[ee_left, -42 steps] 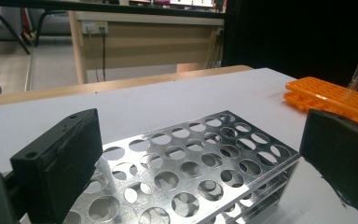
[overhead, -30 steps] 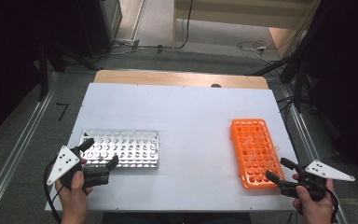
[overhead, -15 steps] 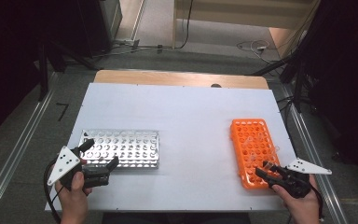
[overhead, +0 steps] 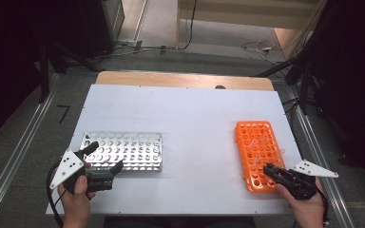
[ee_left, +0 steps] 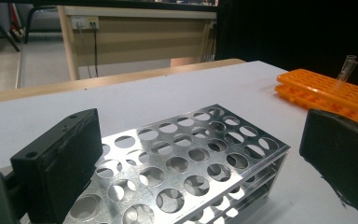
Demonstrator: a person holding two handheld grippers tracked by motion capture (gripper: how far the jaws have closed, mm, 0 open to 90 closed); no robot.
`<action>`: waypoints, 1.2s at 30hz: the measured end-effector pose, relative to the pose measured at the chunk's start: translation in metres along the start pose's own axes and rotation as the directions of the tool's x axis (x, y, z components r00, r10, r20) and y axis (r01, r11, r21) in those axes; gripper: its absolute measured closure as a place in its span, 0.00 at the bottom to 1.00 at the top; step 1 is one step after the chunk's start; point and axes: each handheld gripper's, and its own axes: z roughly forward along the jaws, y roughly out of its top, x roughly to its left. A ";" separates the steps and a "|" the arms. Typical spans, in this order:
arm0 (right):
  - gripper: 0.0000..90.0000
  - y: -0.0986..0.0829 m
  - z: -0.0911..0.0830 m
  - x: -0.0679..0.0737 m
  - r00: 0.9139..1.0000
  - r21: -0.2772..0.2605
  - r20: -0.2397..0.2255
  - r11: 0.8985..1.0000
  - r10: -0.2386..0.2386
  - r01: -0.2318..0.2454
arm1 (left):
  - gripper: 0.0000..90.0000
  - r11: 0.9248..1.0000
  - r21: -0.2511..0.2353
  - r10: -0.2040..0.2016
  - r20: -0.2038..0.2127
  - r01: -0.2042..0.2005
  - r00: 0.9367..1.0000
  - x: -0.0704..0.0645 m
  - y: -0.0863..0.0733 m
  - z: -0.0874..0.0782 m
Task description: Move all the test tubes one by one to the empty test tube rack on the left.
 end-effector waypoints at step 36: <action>0.82 0.058 -0.048 0.021 1.000 -0.123 -0.002 0.992 -0.008 0.007 | 0.00 0.997 0.004 0.071 0.037 -0.071 0.997 -0.024 0.011 0.010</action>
